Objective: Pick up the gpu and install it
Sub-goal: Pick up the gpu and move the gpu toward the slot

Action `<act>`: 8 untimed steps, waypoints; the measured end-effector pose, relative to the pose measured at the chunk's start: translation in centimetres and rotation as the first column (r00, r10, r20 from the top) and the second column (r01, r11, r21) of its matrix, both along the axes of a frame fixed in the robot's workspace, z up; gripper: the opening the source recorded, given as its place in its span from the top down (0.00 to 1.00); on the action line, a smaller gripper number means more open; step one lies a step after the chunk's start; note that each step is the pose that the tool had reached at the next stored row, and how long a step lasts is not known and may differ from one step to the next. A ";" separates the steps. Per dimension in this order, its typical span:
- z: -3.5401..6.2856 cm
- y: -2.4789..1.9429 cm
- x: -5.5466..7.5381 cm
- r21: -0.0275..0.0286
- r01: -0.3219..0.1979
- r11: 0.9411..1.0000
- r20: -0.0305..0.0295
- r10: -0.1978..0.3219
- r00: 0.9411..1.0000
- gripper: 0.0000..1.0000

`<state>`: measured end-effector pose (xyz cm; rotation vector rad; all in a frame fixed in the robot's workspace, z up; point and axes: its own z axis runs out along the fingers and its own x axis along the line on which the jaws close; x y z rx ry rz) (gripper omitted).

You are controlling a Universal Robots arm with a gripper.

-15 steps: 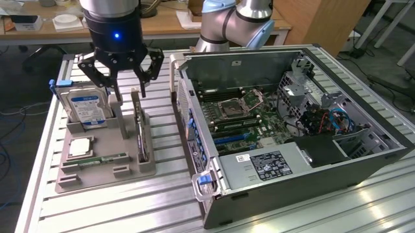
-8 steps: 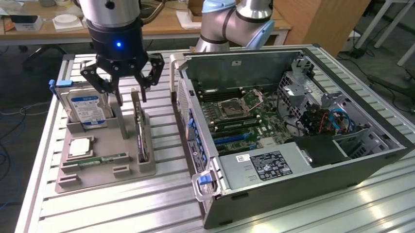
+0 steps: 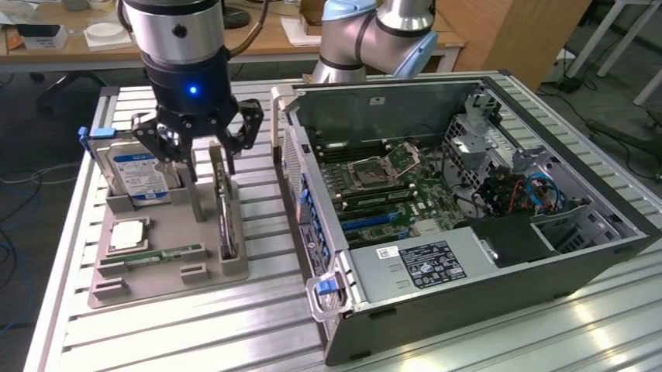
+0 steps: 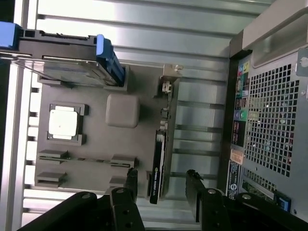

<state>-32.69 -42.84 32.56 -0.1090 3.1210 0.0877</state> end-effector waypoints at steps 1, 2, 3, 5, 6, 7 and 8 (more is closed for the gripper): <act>-0.18 0.00 0.0 0.000 0.000 1.000 0.000 0.000 1.000 0.47; -0.36 0.00 0.0 0.000 0.000 1.000 0.000 0.000 1.000 0.47; -0.54 -0.01 0.0 0.000 0.000 1.000 0.000 0.000 1.000 0.47; -0.90 0.11 0.0 0.000 -0.001 1.000 0.000 0.001 1.000 0.47; -1.09 0.24 0.0 0.000 -0.001 1.000 0.000 0.001 1.000 0.47; -1.28 0.33 0.0 0.000 0.000 1.000 0.000 0.000 1.000 0.47; -1.45 0.43 0.0 0.000 0.000 1.000 0.000 0.000 1.000 0.47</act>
